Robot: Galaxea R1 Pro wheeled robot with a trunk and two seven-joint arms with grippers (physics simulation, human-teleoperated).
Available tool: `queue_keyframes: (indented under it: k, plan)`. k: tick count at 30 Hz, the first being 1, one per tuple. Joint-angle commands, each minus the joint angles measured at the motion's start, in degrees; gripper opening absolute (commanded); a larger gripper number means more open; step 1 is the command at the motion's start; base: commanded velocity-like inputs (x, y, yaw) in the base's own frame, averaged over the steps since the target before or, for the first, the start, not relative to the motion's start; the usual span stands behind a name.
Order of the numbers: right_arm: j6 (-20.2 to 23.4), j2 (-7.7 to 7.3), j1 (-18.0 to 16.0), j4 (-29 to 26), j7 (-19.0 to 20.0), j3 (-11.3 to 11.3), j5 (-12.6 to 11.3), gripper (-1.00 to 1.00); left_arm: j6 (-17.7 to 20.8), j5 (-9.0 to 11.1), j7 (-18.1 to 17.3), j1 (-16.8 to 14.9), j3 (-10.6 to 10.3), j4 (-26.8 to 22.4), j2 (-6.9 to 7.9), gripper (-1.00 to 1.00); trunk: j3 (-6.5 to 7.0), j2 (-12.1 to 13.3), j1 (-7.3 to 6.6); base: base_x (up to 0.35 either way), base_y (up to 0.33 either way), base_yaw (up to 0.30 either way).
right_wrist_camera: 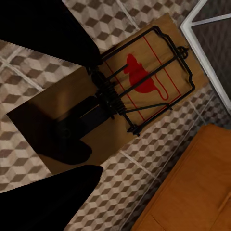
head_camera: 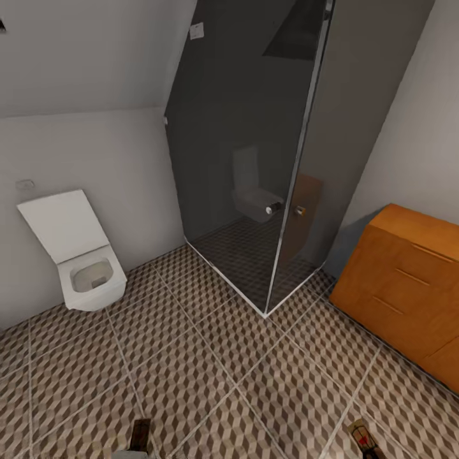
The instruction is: Take the four mousetraps from the cabinet in the bathroom and place them on the bathroom floor. Make sure all four end up on the same floor surface, and ensure that at least two of them are either under or directly next to the same bathroom sink.
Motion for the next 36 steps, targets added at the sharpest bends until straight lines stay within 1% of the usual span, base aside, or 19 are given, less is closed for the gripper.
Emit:
queue_keyframes:
  k: [1,4,8,36]
  plan:
    - [-0.1,0.11,-0.03,-0.04,-0.54,0.48,-0.17,-1.0,-0.34,0.16,0.37,-0.11,-0.49,0.23,-0.04,-1.0,-0.08,-0.11,0.03,0.0,-0.079,0.289]
    - [-0.11,0.7,-0.03,-0.04,-0.68,0.45,-0.07,-1.0,-0.34,0.16,0.37,-0.11,-0.49,0.23,-0.05,-1.0,-0.02,-0.11,0.03,0.0,-0.083,0.289]
    - [-0.16,0.93,-0.03,-0.04,-0.72,0.43,-0.03,-1.0,-0.3,0.16,0.37,-0.11,-0.49,0.23,-0.04,-1.0,0.06,-0.11,0.03,0.0,-0.085,0.289]
    - [-0.17,0.98,-0.03,-0.04,-0.73,0.47,-0.03,-1.0,-0.19,0.16,0.37,-0.11,-0.49,0.23,-0.12,-1.0,0.63,-0.11,0.03,0.0,-0.086,0.289]
